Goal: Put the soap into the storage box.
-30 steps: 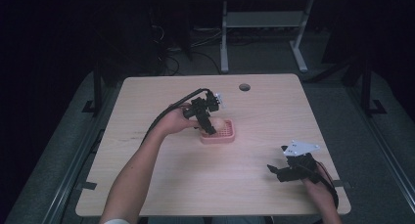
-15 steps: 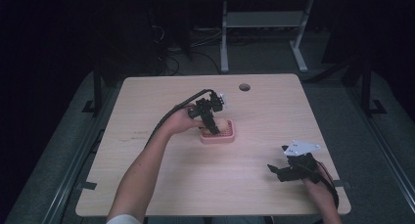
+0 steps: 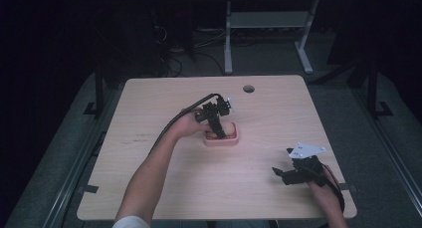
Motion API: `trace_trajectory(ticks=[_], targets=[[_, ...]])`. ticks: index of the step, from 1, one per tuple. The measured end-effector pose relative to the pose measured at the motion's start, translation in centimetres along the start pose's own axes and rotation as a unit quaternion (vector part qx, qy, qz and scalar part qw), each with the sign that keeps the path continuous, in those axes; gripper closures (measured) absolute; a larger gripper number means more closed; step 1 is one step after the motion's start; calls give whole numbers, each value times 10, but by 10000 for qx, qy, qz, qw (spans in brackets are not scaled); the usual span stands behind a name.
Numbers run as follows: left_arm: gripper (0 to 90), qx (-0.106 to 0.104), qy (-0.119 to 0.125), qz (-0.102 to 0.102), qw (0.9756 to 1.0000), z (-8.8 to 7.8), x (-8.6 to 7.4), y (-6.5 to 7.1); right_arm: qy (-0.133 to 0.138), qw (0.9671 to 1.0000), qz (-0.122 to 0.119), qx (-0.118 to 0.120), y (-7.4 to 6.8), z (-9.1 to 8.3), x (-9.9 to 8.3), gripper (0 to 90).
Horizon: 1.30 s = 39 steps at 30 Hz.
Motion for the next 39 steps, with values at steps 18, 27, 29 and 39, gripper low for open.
trace_trajectory(ticks=[18,27,29,39], targets=[[320,-10,-59,-53,10000,6,2,-4,4,10000,6,4,0,0,0,138],[319,0,-73,-103,9999,8,2,-4,5,10000,-32,-5,0,1,0,138],[319,27,-86,-107,9999,8,2,-4,5,10000,-40,-5,0,1,0,138],[266,169,-113,-27,9998,5,3,-2,21,10000,11,-11,2,0,0,138]])
Point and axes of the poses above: each handheld gripper's, and its own axes: z roughly forward along the jaws, x roughly out of its top, y roughly to its right, the point moved 1 cm from there along z, roughly forward along the jaws, and after that the axes turned 13 degrees about -x, right-handed, at the moved point
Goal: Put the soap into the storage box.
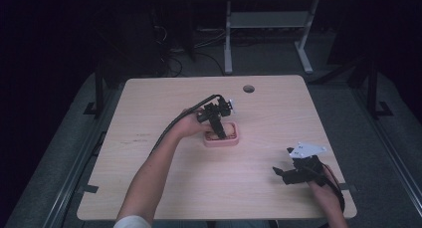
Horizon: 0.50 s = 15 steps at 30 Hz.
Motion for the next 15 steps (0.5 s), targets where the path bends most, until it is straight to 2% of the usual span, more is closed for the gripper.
trace_trajectory(ticks=[3,7,10,15], targets=[[250,-2,-19,1,10000,-2,-2,2,-22,10000,-73,-11,-1,1,0,138],[247,8,32,8,10000,-5,-5,5,-47,10000,-32,0,-2,0,1,138],[244,92,93,78,9999,-10,-9,11,-57,10000,-2,4,-2,0,1,138],[244,77,212,81,9997,-15,-18,16,-69,10000,-6,-4,-2,1,1,138]])
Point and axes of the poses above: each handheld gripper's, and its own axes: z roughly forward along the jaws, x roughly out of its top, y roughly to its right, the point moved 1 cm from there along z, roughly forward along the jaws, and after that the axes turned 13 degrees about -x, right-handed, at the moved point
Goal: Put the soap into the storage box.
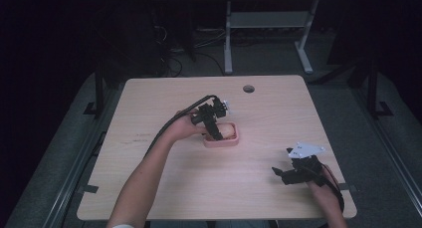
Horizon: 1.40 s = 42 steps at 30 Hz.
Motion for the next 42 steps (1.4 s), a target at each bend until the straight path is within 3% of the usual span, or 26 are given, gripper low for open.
trace_trajectory(ticks=[13,28,42], targets=[[239,36,47,-16,10000,-6,-19,9,-25,9999,-138,-22,-1,2,1,138],[240,41,215,-61,9997,-8,-31,21,-56,9999,-85,-49,-3,3,1,138],[240,21,291,-151,9995,-8,-49,24,-102,9999,-64,-81,-3,5,1,138]])
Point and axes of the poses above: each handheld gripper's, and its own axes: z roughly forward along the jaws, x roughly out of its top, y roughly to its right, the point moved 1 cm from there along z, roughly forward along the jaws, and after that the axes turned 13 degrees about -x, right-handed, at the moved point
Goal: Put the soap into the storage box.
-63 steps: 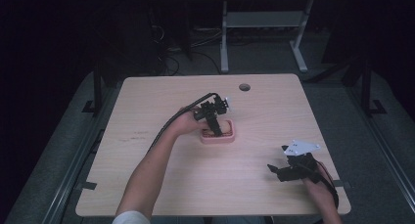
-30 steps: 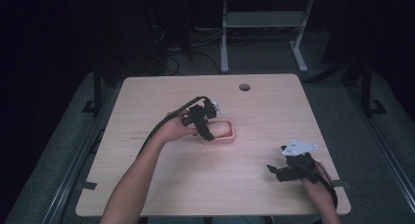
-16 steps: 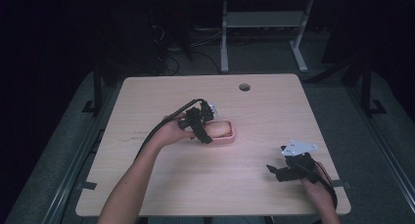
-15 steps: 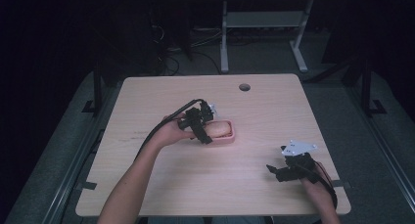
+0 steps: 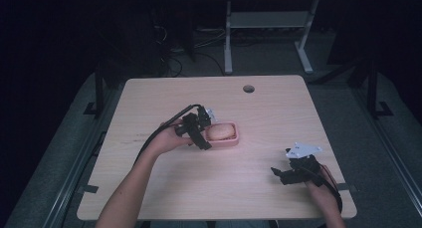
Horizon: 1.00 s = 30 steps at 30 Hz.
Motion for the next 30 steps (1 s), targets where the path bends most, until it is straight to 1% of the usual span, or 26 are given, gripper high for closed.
trace_trajectory(ticks=[1,9,11,16,19,22,24,27,30], targets=[[240,-3,-15,-3,10000,0,-1,0,0,10000,-6,-5,0,0,0,138],[240,-33,132,-36,9999,-1,-9,4,-45,10000,13,-38,0,0,-1,138],[239,-46,79,-43,9999,-1,-11,5,-44,10000,26,-48,0,0,0,138],[239,-21,58,-4,10000,-2,-13,8,-27,10000,0,-54,0,1,0,138],[240,-31,115,-26,9999,-2,-15,11,-33,10000,14,-59,0,0,0,138],[240,-20,100,-33,9999,-2,-19,12,-41,10000,29,-66,0,0,0,138],[240,-29,124,-60,9999,-1,-21,13,-35,10000,14,-64,0,1,0,138],[239,2,87,-54,9999,-2,-24,17,-52,10000,-17,-67,-1,1,0,138],[240,1,175,-37,9998,-5,-26,18,-59,9999,-24,-81,-1,1,0,138]])
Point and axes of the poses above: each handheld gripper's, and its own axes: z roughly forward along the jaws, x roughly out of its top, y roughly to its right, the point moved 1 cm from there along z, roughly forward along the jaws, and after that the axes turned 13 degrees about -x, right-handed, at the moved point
